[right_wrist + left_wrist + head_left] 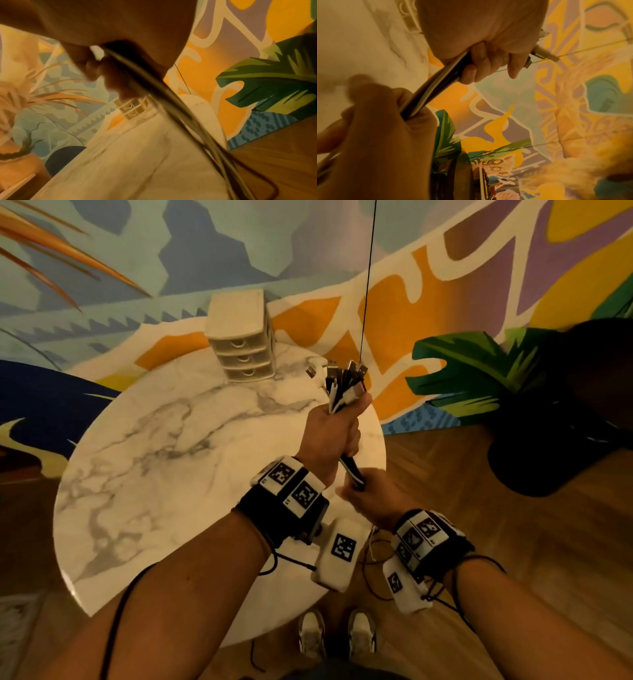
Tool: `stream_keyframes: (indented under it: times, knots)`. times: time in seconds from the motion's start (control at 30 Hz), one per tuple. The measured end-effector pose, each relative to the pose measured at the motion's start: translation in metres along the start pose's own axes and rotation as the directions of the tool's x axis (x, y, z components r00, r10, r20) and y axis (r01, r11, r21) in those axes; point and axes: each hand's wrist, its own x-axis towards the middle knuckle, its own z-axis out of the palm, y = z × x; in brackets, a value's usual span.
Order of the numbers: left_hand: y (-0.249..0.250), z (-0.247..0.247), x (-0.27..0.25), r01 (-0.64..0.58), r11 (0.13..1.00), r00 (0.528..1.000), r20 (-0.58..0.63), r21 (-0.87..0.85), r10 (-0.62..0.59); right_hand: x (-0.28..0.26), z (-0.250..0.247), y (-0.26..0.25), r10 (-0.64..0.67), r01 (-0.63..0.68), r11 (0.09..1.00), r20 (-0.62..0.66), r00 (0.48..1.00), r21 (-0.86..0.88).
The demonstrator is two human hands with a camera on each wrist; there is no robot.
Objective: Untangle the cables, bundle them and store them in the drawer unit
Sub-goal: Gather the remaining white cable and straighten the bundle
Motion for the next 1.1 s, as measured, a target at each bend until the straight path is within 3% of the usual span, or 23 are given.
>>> stream_keyframes:
  times: [0.07, 0.17, 0.23, 0.3, 0.37, 0.5, 0.67, 0.8, 1.0, 1.1]
  knots:
    - [-0.001, -0.004, -0.002, -0.025, 0.997, 1.0, 0.019, 0.071, 0.024, -0.004, -0.009, -0.009, -0.066, 0.06, 0.989, 0.037, 0.997, 0.138]
    - [-0.008, -0.011, -0.006, -0.026, 0.976, 0.999, 0.024, 0.215, 0.021, 0.006, -0.037, -0.04, -0.052, 0.165, 0.867, -0.245, 0.968, 0.471]
    - [-0.012, -0.011, -0.012, -0.004, 0.952, 0.999, 0.037, 0.307, -0.007, 0.014, -0.054, -0.07, -0.071, 0.234, 0.801, -0.301, 0.951, 0.551]
    - [-0.012, -0.007, -0.018, -0.003, 0.926, 0.999, 0.052, 0.377, -0.017, 0.017, -0.056, -0.094, -0.153, 0.268, 0.852, -0.275, 0.949, 0.45]
    - [-0.009, -0.006, -0.016, -0.017, 0.912, 1.0, 0.026, 0.409, 0.006, 0.013, -0.047, -0.104, -0.26, 0.326, 0.921, -0.287, 0.922, 0.213]
    - [-0.002, -0.011, -0.014, -0.022, 0.901, 0.995, -0.079, 0.433, 0.062, 0.005, -0.036, -0.097, -0.398, 0.435, 0.901, -0.396, 0.827, 0.002]
    - [-0.012, -0.015, -0.011, -0.117, 0.803, 0.99, 0.007, 0.585, 0.139, 0.001, -0.033, -0.099, -0.444, 0.413, 0.896, -0.283, 0.85, -0.163]
    - [-0.015, -0.018, -0.013, -0.161, 0.86, 0.986, 0.037, 0.484, 0.164, 0.003, -0.034, -0.101, -0.496, 0.411, 0.822, -0.141, 0.857, -0.394]
    - [-0.014, -0.022, -0.009, -0.146, 0.785, 0.987, 0.036, 0.602, 0.156, 0.004, -0.028, -0.095, -0.478, 0.412, 0.866, -0.225, 0.849, -0.285]
    - [-0.016, -0.026, -0.012, -0.11, 0.826, 0.991, 0.0, 0.552, 0.132, 0.003, -0.03, -0.1, -0.461, 0.437, 0.886, -0.185, 0.868, -0.158]
